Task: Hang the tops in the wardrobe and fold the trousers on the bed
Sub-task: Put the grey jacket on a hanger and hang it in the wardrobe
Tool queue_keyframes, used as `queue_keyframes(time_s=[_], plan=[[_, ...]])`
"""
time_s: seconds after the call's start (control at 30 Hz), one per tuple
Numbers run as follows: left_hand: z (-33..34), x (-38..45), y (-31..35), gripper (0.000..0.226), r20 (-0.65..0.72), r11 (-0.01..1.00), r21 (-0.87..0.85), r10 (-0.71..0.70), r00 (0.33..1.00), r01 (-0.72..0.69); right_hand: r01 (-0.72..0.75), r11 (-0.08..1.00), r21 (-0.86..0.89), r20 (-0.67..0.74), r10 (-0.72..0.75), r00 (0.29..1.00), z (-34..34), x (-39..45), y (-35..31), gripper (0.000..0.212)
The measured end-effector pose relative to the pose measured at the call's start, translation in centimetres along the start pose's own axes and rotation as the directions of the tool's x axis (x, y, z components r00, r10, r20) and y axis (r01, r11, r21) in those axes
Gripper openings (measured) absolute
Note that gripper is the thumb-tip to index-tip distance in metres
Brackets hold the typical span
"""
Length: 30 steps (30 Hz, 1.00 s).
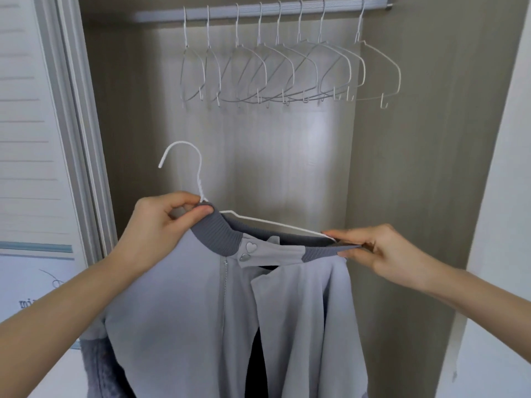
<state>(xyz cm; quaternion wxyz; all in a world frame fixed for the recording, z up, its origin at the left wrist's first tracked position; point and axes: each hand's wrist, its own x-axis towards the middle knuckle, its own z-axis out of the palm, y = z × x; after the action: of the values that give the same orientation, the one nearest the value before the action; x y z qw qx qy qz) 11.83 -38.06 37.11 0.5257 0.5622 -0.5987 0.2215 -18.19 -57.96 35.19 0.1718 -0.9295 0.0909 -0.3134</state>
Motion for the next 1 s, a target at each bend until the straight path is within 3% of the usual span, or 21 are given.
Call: queue_keyframes(time_s=[0.1,0.27,0.37,0.47,0.53,0.6,0.63,0.67,0.73,0.87,1.0], plan=[[-0.9,0.1,-0.9,0.025,0.048,1.0,0.003,-0.001,0.999,0.001,0.063,0.991,-0.114,0.116,-0.05,0.992,-1.1,-0.8,-0.4,0.04],[0.2,-0.7,-0.3,0.035,0.351,0.918,0.18,0.275,0.895,-0.352,0.227,0.845,-0.484,0.172,-0.162,0.972,-4.0,0.0,-1.5,0.013],[2.9,0.1,1.5,0.033,0.308,0.919,0.237,0.238,0.921,-0.317,0.305,0.879,-0.367,0.059,-0.305,0.951,-2.6,2.7,-4.8,0.019],[5.1,1.1,3.4,0.021,0.164,0.976,0.12,0.159,0.974,-0.18,0.284,0.899,-0.334,-0.144,-0.347,0.927,0.3,4.9,-7.3,0.023],[4.7,1.7,3.7,0.005,0.03,0.991,0.051,0.119,0.993,-0.12,0.056,0.906,-0.42,-0.279,-0.187,0.942,1.4,5.3,-6.4,0.053],[3.4,2.1,3.4,0.031,-0.033,0.997,0.032,0.065,0.997,-0.064,-0.298,0.906,-0.301,-0.366,0.179,0.913,1.5,4.4,-4.6,0.078],[2.7,2.1,3.1,0.039,-0.031,0.999,0.019,0.047,0.998,-0.047,-0.415,0.882,-0.225,-0.358,0.322,0.877,1.4,3.9,-3.8,0.078],[2.3,2.2,3.1,0.044,-0.025,0.999,0.007,0.039,0.999,-0.039,-0.457,0.868,-0.195,-0.334,0.379,0.863,1.4,3.6,-3.1,0.073],[2.0,2.0,2.8,0.042,-0.011,0.999,0.01,0.041,0.999,-0.041,-0.419,0.893,-0.164,-0.358,0.342,0.869,1.6,3.1,-2.4,0.062],[2.0,1.9,2.4,0.007,-0.06,0.998,0.052,0.025,0.998,-0.021,-0.384,0.921,-0.056,-0.49,0.31,0.815,1.9,2.1,-1.9,0.058],[1.6,2.2,2.2,0.007,-0.118,0.999,0.053,0.001,0.993,0.005,-0.46,0.879,0.124,-0.325,0.474,0.818,4.6,0.0,-1.2,0.045]])
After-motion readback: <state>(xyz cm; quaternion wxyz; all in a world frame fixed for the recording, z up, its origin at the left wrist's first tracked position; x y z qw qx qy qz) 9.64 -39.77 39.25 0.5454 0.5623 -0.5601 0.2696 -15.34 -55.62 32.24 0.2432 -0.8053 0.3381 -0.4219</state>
